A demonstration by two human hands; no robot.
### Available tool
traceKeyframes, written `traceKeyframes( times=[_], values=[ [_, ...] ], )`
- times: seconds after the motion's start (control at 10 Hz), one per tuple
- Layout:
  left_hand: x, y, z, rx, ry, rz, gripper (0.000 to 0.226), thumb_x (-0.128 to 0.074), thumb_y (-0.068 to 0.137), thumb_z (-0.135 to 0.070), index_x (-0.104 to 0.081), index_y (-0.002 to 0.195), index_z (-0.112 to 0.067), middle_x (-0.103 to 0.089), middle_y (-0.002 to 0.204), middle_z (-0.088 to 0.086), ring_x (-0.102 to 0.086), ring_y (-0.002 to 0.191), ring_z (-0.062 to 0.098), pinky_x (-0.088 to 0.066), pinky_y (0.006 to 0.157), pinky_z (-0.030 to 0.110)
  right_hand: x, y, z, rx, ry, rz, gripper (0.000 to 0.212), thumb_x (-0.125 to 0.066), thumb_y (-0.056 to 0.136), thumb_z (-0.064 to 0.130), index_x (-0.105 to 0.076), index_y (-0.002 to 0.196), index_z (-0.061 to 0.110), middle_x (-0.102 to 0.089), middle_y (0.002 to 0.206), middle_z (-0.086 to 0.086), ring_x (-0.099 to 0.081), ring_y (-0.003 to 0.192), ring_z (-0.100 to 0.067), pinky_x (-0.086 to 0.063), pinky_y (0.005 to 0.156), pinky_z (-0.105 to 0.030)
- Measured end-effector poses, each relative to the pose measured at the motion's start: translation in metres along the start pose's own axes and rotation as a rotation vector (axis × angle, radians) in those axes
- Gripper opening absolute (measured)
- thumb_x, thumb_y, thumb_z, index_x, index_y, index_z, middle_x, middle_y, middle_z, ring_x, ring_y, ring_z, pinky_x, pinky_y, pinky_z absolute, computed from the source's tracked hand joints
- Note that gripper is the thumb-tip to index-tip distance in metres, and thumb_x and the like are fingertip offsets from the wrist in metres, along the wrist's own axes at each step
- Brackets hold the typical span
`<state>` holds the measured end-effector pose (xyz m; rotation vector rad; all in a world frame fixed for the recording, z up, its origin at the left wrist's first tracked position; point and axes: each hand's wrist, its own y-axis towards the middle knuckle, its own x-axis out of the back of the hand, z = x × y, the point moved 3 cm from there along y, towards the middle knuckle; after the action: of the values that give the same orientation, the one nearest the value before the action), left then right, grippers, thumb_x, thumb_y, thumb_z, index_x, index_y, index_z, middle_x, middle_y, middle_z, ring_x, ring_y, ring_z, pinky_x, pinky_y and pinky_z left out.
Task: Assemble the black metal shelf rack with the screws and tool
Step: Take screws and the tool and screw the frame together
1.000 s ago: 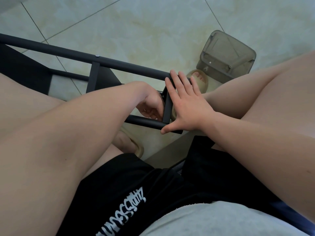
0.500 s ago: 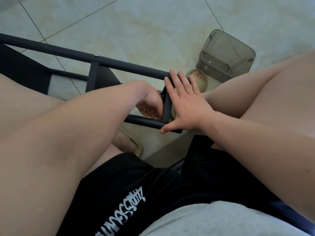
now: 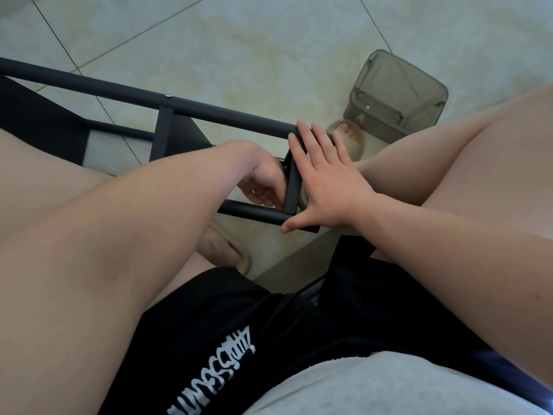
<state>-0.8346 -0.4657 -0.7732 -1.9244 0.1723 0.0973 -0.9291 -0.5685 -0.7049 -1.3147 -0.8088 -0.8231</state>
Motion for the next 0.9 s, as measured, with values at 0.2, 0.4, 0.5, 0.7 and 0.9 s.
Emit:
traceKeyframes(
  times=[0.2,0.4,0.5,0.7,0.9],
  values=[
    [0.0003,-0.0031,0.0026,0.019,-0.04,0.043,0.01,-0.067,0.089,-0.01,-0.074,0.087,-0.017,-0.071,0.08,-0.003,-0.063,0.076,0.012,-0.048,0.079,0.029,0.0003,-0.0004,0.0006,0.001,0.005,0.003,0.155,-0.05,0.054,0.101,0.013,0.16,0.009,0.025,0.166,-0.014,0.023,0.154,-0.032,0.01,0.125,-0.051],
    [-0.0025,0.0019,0.0031,0.031,-0.028,0.028,0.003,-0.069,0.088,-0.013,-0.07,0.087,-0.016,-0.069,0.072,-0.004,-0.063,0.067,0.009,-0.047,0.073,0.025,0.0013,-0.0017,0.0007,0.0,0.008,0.008,0.154,-0.052,0.054,0.1,0.013,0.16,0.009,0.026,0.166,-0.014,0.023,0.154,-0.032,0.011,0.125,-0.05],
    [-0.0019,0.0003,0.0018,0.021,-0.051,0.037,0.007,-0.066,0.089,-0.008,-0.069,0.086,-0.013,-0.068,0.068,-0.002,-0.062,0.067,0.011,-0.047,0.073,0.026,0.0015,-0.0009,0.0005,0.0,0.009,0.007,0.155,-0.053,0.054,0.1,0.013,0.161,0.009,0.026,0.166,-0.013,0.023,0.154,-0.032,0.01,0.125,-0.051],
    [-0.0019,-0.0041,0.0023,0.013,-0.053,0.058,0.009,-0.064,0.09,-0.009,-0.071,0.091,-0.015,-0.069,0.081,-0.002,-0.063,0.078,0.012,-0.046,0.079,0.029,0.0008,-0.0006,0.0004,0.0,0.0,0.003,0.155,-0.052,0.054,0.101,0.013,0.16,0.009,0.025,0.167,-0.014,0.022,0.154,-0.032,0.009,0.125,-0.051],
    [-0.0027,-0.0002,0.0025,0.013,-0.044,0.026,0.005,-0.066,0.09,-0.01,-0.068,0.088,-0.014,-0.068,0.069,-0.004,-0.06,0.068,0.01,-0.046,0.071,0.024,-0.0003,0.0003,-0.0001,0.001,0.0,0.003,0.155,-0.05,0.053,0.101,0.013,0.161,0.01,0.025,0.167,-0.014,0.022,0.154,-0.032,0.011,0.125,-0.05]
  ],
)
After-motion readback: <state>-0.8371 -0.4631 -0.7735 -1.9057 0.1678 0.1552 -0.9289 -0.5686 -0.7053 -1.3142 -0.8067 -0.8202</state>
